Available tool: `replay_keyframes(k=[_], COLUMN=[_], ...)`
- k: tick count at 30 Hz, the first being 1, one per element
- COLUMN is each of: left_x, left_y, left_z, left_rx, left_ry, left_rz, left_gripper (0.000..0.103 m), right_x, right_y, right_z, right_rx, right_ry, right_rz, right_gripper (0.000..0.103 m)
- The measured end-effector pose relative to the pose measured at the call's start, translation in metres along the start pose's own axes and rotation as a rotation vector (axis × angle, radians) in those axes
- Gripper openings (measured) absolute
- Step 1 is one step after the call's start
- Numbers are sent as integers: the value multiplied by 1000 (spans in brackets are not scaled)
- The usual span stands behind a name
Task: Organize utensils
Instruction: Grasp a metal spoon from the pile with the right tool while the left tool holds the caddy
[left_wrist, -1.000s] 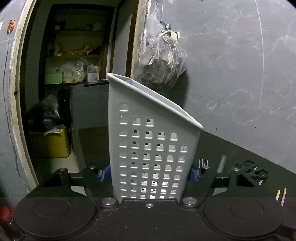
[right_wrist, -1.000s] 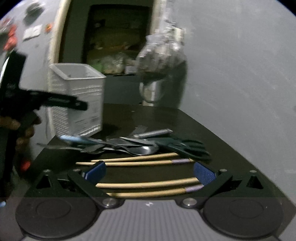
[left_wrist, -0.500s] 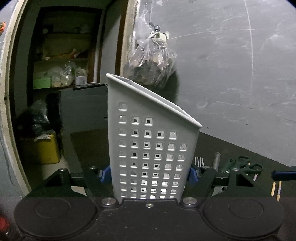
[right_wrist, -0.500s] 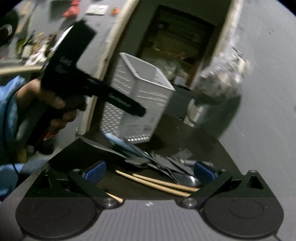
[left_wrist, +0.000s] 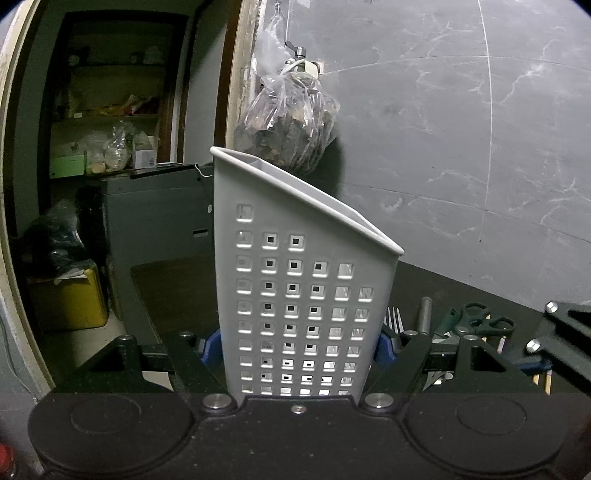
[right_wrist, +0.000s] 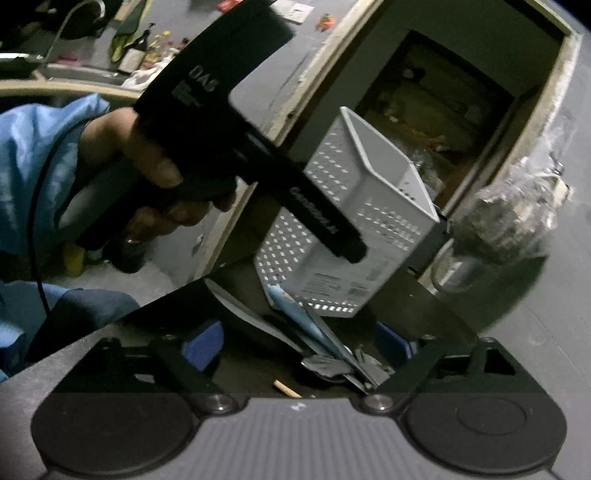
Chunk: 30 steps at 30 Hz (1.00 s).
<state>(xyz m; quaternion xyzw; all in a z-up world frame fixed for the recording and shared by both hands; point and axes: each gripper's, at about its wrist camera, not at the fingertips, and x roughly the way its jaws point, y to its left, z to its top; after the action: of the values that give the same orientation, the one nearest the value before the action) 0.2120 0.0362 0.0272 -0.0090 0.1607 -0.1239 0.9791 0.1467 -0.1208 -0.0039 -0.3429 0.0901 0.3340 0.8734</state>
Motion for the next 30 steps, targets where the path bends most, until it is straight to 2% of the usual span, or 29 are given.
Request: replay_keyframes(k=[3,4,7,9,13,17,23,26,30], left_x=[1,1,1,1,1,2,1,1,-1], left_y=[0,0,0,0,0,0,0,1,7], left_z=[0,1,1,1,1,1,1,2,2], left_rx=[-1,-1,-3,-3,-3,-3,-5,-12,-47], left_ry=[-1,-1,0,0,-1,-1,-2,-5,-9], left_rz=[-2,-3,-5,-5,-4,-4,-4,-1,-7], left_gripper=[77,77,77,77,77,77,77,77,77], right_x=[5,8,14,15,14,10,-3,-10,-17], right_y=[5,7,13,15,16,16,17,9,-13], right_z=[2,3,4,4,4,4,5,6,5], right_rx=[-28,-33,-41,-40,-43,-56,-59,-23,114], right_ry=[-15,-18,-12,-19,-30,-74,-144,-182,-213], right_rz=[19,21,17,29,38,16,-41,-67,-58], right_gripper=[82,78,52,47,19,11,5,2,2])
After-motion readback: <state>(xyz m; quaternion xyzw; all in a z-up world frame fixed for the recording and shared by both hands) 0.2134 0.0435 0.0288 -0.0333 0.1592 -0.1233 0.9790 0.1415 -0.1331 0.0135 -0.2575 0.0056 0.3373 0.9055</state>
